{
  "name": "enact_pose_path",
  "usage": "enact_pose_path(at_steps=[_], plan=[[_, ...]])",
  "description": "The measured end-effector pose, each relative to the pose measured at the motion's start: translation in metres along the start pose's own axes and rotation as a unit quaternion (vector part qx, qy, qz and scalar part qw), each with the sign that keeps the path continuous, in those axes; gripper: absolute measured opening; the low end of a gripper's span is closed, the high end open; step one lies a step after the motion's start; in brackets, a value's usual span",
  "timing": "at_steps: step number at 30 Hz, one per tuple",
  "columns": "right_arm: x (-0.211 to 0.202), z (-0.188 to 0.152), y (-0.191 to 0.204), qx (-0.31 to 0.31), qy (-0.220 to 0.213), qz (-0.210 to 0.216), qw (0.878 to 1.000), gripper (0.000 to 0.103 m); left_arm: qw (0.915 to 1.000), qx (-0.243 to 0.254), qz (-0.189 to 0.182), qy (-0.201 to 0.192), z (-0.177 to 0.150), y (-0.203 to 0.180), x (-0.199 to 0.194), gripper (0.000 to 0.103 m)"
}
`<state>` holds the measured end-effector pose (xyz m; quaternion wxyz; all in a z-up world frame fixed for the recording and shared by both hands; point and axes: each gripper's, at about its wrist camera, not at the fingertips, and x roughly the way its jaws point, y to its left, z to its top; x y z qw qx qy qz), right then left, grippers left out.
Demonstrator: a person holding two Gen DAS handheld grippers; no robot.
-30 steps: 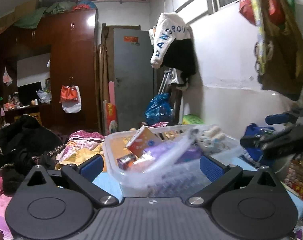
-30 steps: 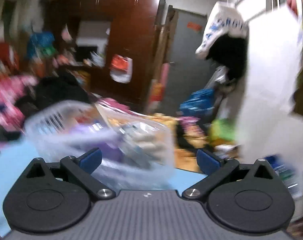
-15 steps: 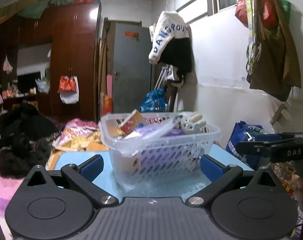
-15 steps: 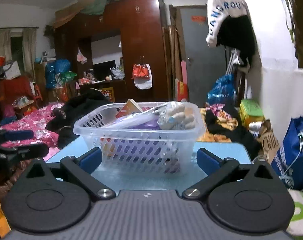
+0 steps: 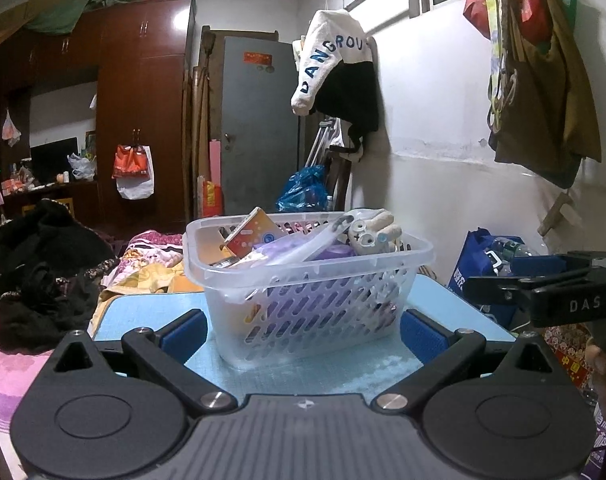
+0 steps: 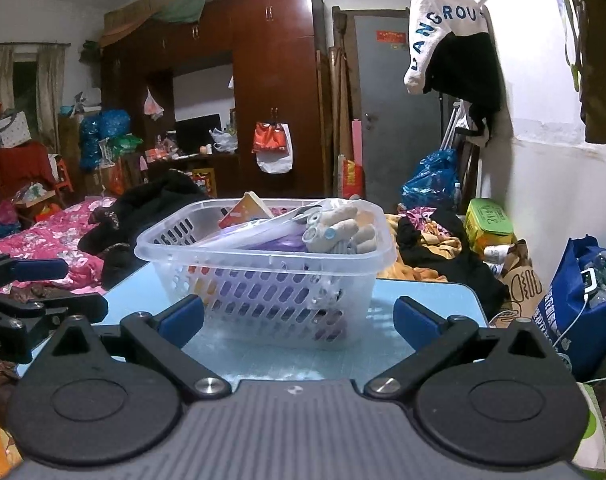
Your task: Organize objects
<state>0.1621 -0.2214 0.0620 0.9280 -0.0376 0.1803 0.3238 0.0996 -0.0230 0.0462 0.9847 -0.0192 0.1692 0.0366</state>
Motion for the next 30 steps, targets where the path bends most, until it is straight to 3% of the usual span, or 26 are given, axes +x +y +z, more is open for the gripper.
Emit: enact_pose_path(at_steps=[30], plan=[[-0.009, -0.003, -0.005, 0.012, -0.007, 0.001, 1.000, 0.103, 0.9999, 0.007, 0.000, 0.008, -0.002, -0.013, 0.009, 0.103]])
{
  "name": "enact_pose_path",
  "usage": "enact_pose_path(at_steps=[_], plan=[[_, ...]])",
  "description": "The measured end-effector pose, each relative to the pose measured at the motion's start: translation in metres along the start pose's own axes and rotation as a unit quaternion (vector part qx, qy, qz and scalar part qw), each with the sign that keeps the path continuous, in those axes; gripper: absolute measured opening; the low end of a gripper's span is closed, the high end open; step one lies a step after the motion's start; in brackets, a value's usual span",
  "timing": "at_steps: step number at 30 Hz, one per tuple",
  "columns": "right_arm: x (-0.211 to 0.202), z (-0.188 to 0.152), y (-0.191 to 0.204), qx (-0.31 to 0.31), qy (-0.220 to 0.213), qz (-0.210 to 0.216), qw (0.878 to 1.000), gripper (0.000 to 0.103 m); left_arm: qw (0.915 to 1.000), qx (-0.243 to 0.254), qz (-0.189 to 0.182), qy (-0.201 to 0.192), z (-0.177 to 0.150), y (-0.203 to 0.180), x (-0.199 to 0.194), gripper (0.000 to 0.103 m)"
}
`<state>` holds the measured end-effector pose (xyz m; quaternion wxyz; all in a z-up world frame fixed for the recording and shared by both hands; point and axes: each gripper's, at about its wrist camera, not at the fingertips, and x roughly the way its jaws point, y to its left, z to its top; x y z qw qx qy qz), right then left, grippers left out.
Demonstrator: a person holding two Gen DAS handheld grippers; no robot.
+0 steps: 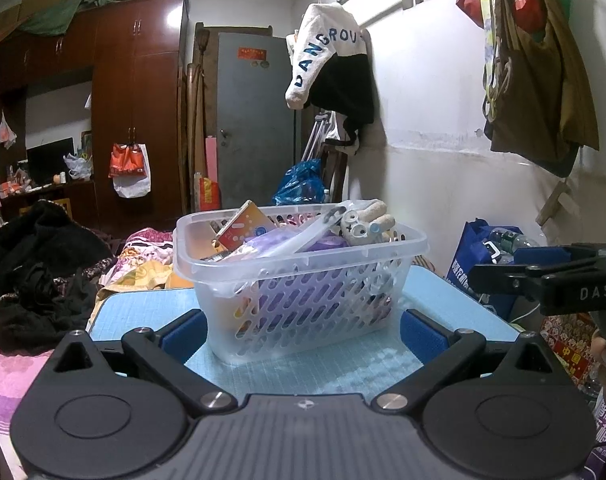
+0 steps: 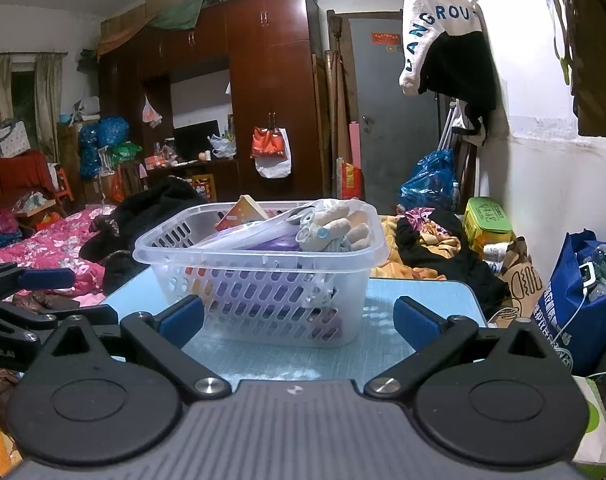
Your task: Organize objects
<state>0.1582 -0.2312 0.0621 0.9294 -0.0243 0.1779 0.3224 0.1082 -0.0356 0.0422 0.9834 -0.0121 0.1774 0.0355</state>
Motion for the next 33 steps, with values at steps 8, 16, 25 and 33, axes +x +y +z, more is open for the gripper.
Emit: enact_pose_path(at_steps=[8, 16, 25, 33], plan=[[-0.0020, 0.0005, -0.0013, -0.003, 0.001, 0.001, 1.000, 0.103, 1.0000, 0.000, 0.001, 0.000, 0.0001, 0.0000, 0.0003, 0.103], [-0.0033, 0.0003, -0.0007, -0.004, -0.001, 0.002, 1.000, 0.103, 1.0000, -0.002, 0.004, 0.000, -0.0011, -0.0010, 0.0018, 0.103], [-0.0044, 0.0003, 0.0000, -0.004, -0.001, 0.002, 1.000, 0.103, 1.0000, -0.002, 0.005, 0.002, -0.0010, -0.0010, 0.0047, 0.103], [-0.0038, 0.0004, 0.0002, -0.004, -0.001, 0.003, 1.000, 0.103, 0.9999, -0.006, 0.008, 0.002, -0.0004, -0.0003, 0.0075, 0.103]])
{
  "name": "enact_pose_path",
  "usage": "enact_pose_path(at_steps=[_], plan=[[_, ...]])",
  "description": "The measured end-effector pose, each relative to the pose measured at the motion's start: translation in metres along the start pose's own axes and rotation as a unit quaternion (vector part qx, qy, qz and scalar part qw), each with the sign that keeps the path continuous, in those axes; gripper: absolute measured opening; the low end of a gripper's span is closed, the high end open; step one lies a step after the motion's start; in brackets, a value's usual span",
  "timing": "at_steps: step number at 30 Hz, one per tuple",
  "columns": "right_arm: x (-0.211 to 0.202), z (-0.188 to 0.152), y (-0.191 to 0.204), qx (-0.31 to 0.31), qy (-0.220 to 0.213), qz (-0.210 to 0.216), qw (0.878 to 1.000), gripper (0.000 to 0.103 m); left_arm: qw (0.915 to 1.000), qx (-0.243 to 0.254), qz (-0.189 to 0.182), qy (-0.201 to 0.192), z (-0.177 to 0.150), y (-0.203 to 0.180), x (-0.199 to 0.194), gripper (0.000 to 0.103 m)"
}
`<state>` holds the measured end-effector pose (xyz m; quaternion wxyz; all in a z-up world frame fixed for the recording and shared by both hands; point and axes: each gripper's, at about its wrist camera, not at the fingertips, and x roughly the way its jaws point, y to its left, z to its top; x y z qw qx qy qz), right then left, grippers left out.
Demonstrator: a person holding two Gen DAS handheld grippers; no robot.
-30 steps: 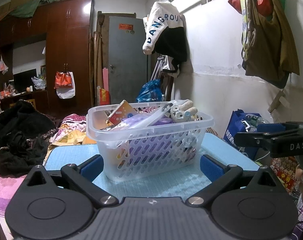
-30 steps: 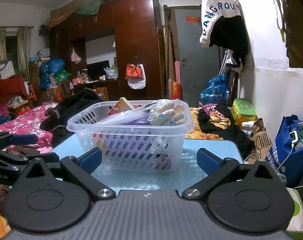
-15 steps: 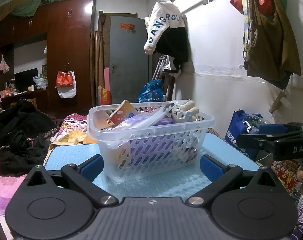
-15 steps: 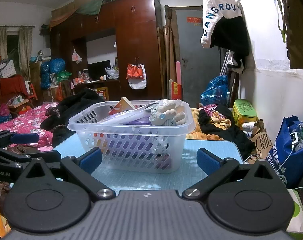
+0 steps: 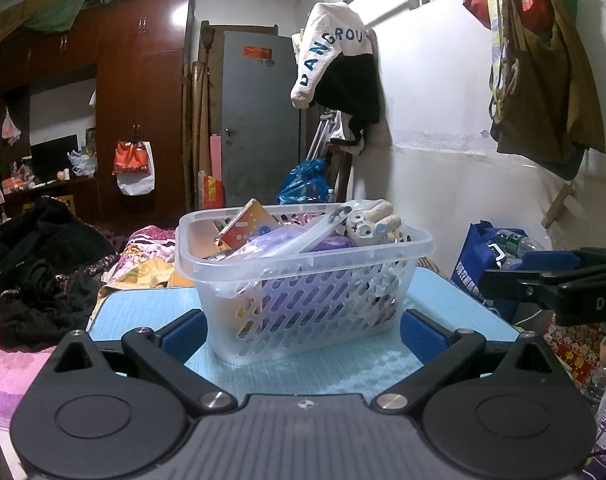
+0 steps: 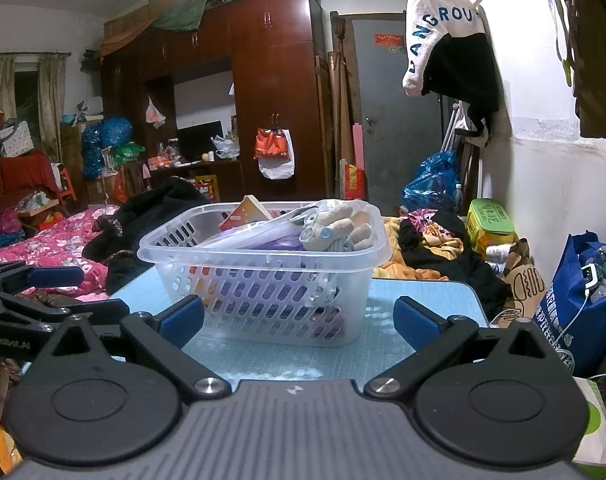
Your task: Organize objects
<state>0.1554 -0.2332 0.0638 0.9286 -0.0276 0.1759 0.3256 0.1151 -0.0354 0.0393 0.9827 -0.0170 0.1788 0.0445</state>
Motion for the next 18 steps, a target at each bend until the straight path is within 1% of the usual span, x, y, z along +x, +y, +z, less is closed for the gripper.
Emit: enact_pose_path(at_steps=[18], plan=[[0.0005, -0.0002, -0.0004, 0.000, 0.000, 0.000, 1.000, 0.103, 0.9999, -0.008, 0.004, 0.005, 0.0022, 0.0055, 0.0078, 0.103]])
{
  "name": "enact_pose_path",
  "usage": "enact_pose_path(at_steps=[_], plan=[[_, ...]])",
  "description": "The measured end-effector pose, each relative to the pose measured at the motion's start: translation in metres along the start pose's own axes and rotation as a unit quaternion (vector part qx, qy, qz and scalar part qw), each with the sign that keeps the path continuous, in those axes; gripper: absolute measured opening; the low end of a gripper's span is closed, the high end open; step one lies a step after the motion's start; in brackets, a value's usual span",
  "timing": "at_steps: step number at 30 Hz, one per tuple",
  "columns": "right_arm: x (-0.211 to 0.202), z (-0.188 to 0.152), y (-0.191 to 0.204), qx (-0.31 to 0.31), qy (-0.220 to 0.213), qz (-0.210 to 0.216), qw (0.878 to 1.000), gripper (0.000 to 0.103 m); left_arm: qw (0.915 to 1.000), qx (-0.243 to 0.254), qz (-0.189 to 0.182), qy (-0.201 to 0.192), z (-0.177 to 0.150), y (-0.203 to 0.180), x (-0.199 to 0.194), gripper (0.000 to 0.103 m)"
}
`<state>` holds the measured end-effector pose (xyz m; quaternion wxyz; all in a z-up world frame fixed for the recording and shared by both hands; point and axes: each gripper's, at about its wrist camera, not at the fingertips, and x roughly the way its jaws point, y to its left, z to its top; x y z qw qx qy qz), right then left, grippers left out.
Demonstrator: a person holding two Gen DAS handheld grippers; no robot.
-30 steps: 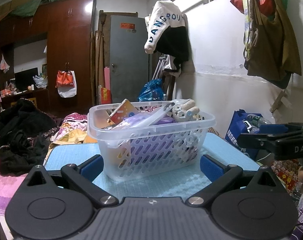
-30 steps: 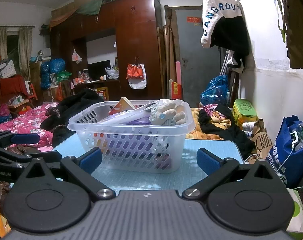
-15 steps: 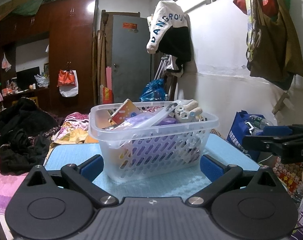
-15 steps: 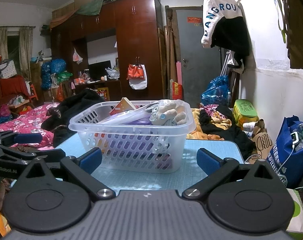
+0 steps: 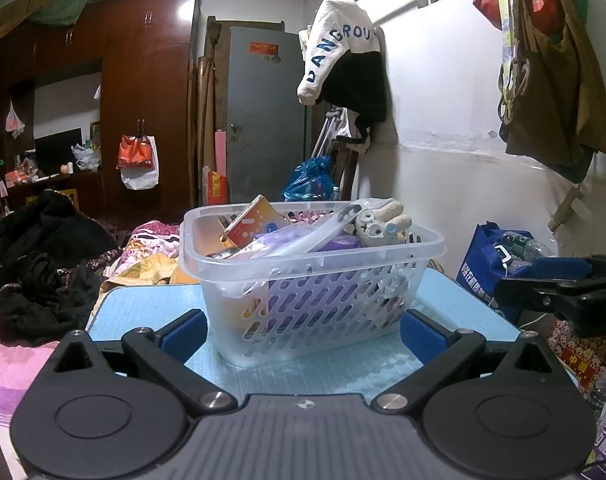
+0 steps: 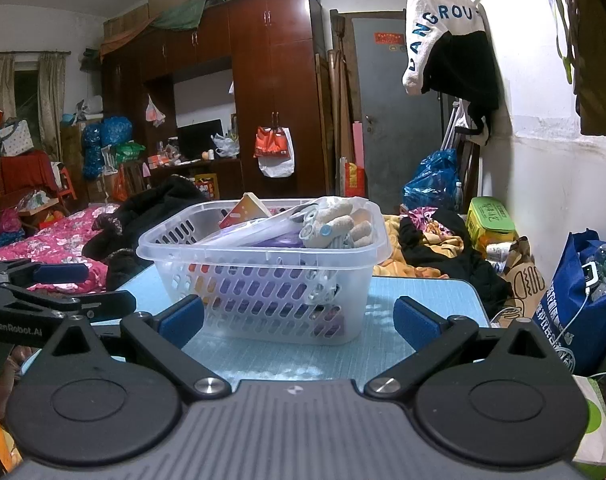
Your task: Organize objects
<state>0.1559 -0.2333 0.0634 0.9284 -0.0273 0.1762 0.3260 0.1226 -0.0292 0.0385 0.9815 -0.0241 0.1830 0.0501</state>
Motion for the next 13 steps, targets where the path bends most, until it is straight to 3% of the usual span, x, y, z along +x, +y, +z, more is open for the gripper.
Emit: enact_pose_path(at_steps=[13], plan=[[0.0023, -0.0039, 0.0010, 0.001, 0.004, 0.003, 1.000, 0.103, 0.9998, 0.006, 0.013, -0.011, 0.0000, -0.0038, -0.0023, 0.103]])
